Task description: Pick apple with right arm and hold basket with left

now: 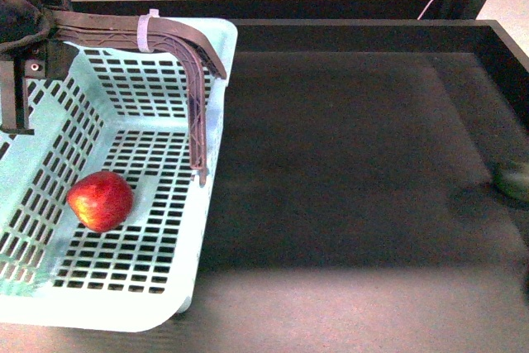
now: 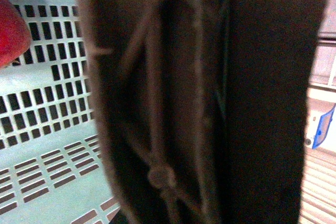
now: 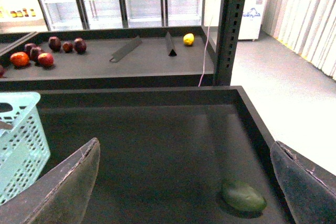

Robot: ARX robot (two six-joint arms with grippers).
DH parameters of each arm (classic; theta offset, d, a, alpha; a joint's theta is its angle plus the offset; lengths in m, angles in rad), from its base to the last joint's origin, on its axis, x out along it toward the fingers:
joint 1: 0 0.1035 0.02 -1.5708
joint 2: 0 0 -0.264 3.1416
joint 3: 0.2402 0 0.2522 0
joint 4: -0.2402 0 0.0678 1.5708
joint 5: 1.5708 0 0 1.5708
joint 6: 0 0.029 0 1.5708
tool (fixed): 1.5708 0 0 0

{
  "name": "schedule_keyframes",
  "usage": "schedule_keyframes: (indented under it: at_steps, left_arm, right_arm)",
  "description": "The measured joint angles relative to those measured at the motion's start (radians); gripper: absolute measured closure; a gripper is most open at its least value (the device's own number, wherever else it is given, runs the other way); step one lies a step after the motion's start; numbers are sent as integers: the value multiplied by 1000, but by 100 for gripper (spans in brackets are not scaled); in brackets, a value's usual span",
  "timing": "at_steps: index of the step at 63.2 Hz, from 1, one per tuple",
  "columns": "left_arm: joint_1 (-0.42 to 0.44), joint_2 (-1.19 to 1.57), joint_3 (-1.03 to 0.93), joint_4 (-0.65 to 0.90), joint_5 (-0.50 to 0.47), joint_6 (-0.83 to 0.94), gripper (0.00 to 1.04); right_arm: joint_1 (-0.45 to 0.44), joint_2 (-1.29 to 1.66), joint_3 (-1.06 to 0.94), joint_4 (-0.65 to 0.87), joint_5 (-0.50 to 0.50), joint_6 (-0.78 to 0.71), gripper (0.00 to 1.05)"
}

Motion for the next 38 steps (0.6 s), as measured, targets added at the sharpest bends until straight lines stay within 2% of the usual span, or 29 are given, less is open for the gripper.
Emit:
schedule_keyframes:
  at_steps: [9,38]
  left_arm:
    - [8,2,-26,7,-29,1,91]
    - [17,9,-51,17,-26,-2,91]
  right_arm:
    - [0,0,0,0,0,0,9]
    - [0,0,0,0,0,0,9]
